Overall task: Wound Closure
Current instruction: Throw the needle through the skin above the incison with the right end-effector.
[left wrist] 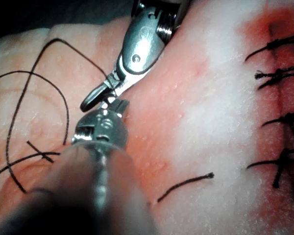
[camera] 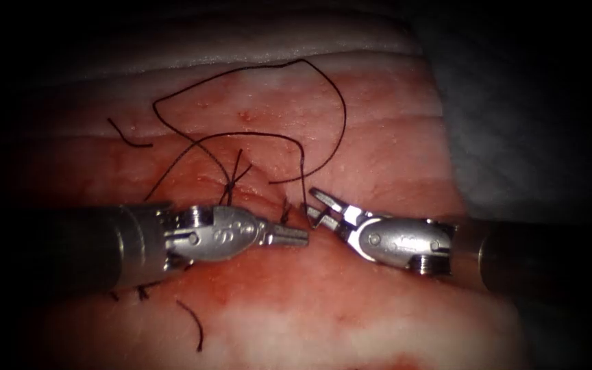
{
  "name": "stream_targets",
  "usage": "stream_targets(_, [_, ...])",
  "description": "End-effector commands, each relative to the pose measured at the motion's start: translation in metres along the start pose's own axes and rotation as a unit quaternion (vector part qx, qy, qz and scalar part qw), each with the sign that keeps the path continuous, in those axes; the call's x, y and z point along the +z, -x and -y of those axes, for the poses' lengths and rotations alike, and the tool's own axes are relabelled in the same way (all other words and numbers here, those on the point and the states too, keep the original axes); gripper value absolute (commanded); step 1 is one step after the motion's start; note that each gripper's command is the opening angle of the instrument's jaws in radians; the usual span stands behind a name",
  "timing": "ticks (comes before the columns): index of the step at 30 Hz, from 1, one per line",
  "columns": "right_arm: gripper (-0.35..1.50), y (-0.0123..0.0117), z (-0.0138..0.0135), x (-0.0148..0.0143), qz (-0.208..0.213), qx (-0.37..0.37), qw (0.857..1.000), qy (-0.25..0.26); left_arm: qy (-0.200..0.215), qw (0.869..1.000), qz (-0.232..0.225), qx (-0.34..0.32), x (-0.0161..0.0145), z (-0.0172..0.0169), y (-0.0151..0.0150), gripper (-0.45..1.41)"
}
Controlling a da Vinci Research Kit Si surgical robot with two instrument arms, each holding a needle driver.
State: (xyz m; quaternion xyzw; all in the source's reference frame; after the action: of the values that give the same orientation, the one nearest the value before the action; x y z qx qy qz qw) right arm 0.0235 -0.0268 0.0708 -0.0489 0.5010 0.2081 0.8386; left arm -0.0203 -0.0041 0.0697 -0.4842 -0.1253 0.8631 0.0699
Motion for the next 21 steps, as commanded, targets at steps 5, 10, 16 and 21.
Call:
stream_targets(5, [-0.35,0.0002,0.0001,0.0004,0.002,0.040,0.999,-0.005,0.000,1.000,0.000,0.001,0.0006,0.0001,0.0000,-0.37])
stream_targets(10, [-0.35,-0.0002,-0.0002,0.0004,-0.007,0.054,0.998,0.004,-0.002,1.000,0.001,-0.003,0.0006,0.0000,-0.0001,-0.37])
stream_targets(16, [-0.35,-0.0043,-0.0027,-0.0009,-0.058,0.055,0.996,0.050,-0.011,1.000,0.003,-0.012,0.0025,0.0010,-0.0011,-0.25])
stream_targets(21, [-0.35,-0.0070,-0.0049,-0.0020,-0.077,0.045,0.994,0.065,-0.019,1.000,0.012,-0.010,0.0049,0.0012,-0.0007,-0.27])
